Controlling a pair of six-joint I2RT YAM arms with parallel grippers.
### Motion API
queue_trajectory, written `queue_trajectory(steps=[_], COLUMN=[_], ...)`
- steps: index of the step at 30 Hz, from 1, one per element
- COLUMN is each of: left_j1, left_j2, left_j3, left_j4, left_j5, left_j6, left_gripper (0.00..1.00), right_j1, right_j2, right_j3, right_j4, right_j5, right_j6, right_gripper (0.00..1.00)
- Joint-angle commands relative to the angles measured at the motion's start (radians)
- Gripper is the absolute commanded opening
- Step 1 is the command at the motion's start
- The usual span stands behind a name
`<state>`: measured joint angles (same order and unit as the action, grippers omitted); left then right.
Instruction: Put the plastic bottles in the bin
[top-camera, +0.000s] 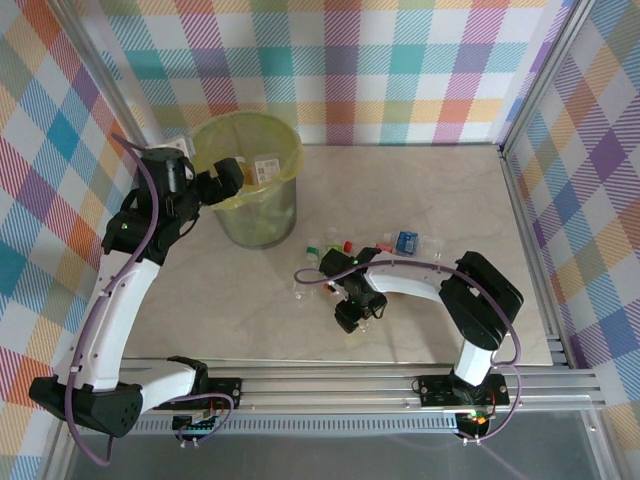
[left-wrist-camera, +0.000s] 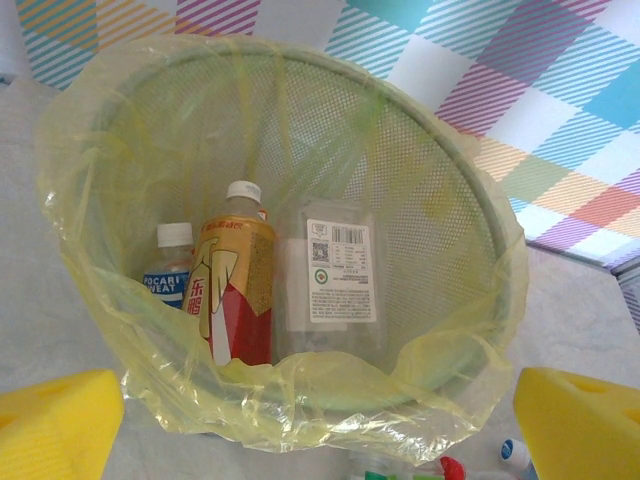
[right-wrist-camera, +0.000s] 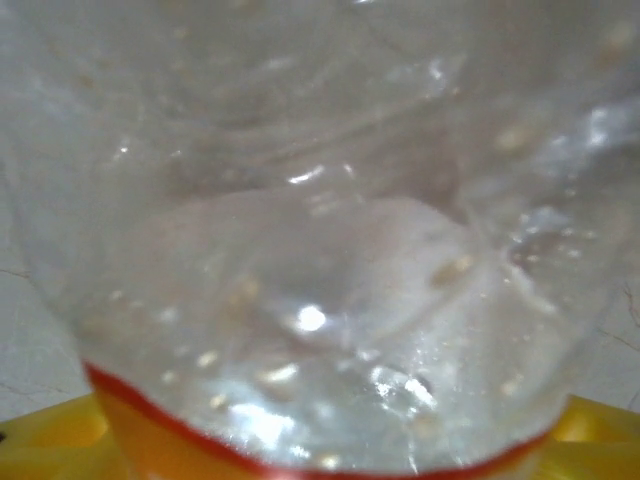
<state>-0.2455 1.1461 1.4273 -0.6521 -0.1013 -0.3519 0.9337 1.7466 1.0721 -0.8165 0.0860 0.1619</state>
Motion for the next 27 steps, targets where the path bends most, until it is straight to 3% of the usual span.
queue_trajectory(steps=[1, 12, 27], left_j1=[0.012, 0.012, -0.029], left_j2=[-0.028, -0.034, 0.016], left_j3=[-0.011, -0.011, -0.01], left_j4=[0.0, 0.015, 0.052], left_j5=[-0.016, 0.101, 0.56], left_j6=[-0.003, -0.001, 0.055], left_gripper=[1.0, 1.0, 0.96], right_j1=[0.013, 0.014, -0.014], right_j2=[-0.044, -0.283, -0.465], right_j3=[-0.008, 0.036, 0.072], right_j4=[-0.002, 0.033, 0.372], right_j5=[-0.021, 0.012, 0.115], right_j6=[-0.012, -0.006, -0.026], right_gripper=[0.58, 0.53, 0.51])
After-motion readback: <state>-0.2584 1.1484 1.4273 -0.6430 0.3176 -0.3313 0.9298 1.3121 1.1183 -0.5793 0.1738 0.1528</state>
